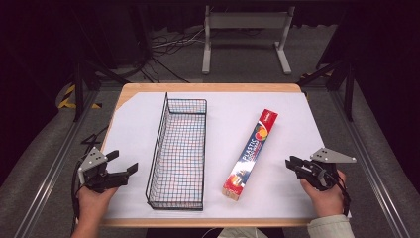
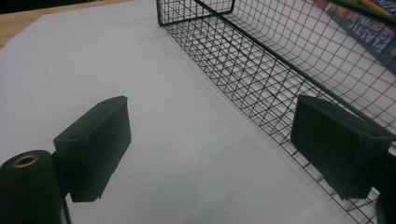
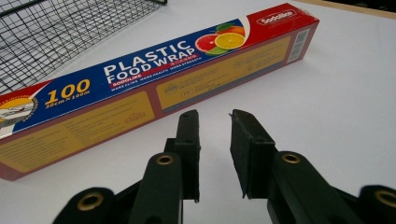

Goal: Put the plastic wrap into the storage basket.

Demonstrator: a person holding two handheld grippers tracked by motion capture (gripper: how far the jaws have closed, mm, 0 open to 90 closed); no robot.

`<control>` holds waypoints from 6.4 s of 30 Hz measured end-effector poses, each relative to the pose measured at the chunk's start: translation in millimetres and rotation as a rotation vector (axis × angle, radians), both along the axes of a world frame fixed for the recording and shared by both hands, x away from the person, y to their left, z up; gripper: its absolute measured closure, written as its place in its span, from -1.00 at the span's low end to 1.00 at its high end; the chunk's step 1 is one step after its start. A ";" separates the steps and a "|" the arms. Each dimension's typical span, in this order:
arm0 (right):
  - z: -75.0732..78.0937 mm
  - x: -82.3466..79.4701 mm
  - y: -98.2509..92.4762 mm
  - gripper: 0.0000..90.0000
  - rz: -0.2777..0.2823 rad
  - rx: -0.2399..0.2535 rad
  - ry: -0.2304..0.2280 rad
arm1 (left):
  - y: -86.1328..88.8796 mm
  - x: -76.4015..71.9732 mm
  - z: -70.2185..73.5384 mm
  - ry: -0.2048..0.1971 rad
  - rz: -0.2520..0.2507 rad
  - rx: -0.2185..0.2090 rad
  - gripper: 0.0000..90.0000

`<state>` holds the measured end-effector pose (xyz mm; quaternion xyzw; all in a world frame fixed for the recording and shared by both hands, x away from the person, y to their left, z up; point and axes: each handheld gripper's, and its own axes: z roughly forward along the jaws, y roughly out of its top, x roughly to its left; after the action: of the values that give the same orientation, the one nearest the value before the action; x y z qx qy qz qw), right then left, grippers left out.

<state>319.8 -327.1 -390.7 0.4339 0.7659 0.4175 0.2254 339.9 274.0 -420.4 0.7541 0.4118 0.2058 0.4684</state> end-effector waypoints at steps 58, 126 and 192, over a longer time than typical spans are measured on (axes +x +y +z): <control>26.2 6.3 166.9 0.97 0.461 -0.027 0.152 | 5.8 0.3 -4.1 0.006 0.001 0.011 -0.76; 0.8 10.7 183.5 1.00 0.442 -0.430 0.571 | 8.1 6.2 -11.9 0.025 0.028 0.012 -0.74; 25.7 3.8 33.0 0.25 0.081 -0.237 0.481 | 5.2 18.7 -11.9 0.027 0.036 -0.019 -0.73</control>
<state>323.6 -294.1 -365.1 0.4603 0.8576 0.2186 0.0695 358.6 279.2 -432.3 0.7448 0.4336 0.1999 0.4662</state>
